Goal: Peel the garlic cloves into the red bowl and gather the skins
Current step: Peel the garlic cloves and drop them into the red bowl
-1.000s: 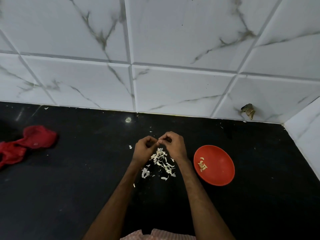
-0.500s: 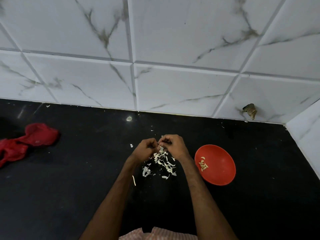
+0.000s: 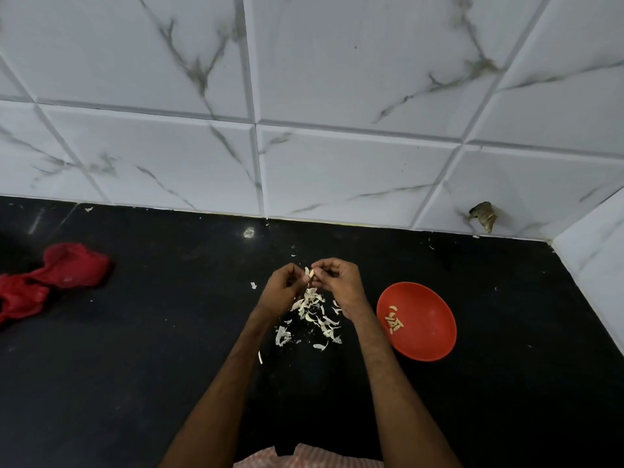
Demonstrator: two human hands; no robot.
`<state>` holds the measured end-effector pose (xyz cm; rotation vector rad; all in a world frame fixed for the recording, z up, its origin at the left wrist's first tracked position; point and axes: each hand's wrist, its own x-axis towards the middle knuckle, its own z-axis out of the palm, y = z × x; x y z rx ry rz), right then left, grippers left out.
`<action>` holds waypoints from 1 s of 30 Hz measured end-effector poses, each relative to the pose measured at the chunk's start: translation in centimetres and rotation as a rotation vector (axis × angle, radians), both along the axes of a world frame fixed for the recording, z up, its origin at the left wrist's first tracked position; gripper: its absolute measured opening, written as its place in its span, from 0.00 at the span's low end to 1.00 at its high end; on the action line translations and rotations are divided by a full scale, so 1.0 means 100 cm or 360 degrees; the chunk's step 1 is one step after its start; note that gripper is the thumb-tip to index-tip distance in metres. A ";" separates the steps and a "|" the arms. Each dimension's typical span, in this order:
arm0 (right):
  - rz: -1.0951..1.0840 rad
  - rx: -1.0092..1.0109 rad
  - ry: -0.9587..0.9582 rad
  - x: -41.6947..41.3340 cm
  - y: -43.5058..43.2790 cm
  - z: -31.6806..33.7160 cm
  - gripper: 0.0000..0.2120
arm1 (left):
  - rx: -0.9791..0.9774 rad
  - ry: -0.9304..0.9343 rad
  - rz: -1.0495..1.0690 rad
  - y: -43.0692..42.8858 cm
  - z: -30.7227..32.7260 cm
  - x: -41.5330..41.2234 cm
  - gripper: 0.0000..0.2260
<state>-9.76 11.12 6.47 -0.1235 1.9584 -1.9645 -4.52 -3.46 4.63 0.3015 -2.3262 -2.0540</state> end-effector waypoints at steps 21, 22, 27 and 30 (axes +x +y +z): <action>0.0027 0.0514 0.0379 -0.003 -0.004 0.001 0.06 | -0.0203 0.0095 0.0093 0.004 -0.005 -0.001 0.06; 0.0017 0.0518 0.0380 -0.002 -0.004 0.001 0.05 | -0.0195 0.0091 0.0098 0.005 -0.005 -0.001 0.06; 0.0035 0.0475 0.0389 -0.001 -0.003 -0.001 0.04 | -0.0130 0.0082 0.0144 0.004 -0.004 -0.002 0.05; -0.0002 0.0473 0.0356 -0.001 -0.005 -0.003 0.03 | -0.0099 0.0077 0.0131 0.004 -0.005 -0.003 0.05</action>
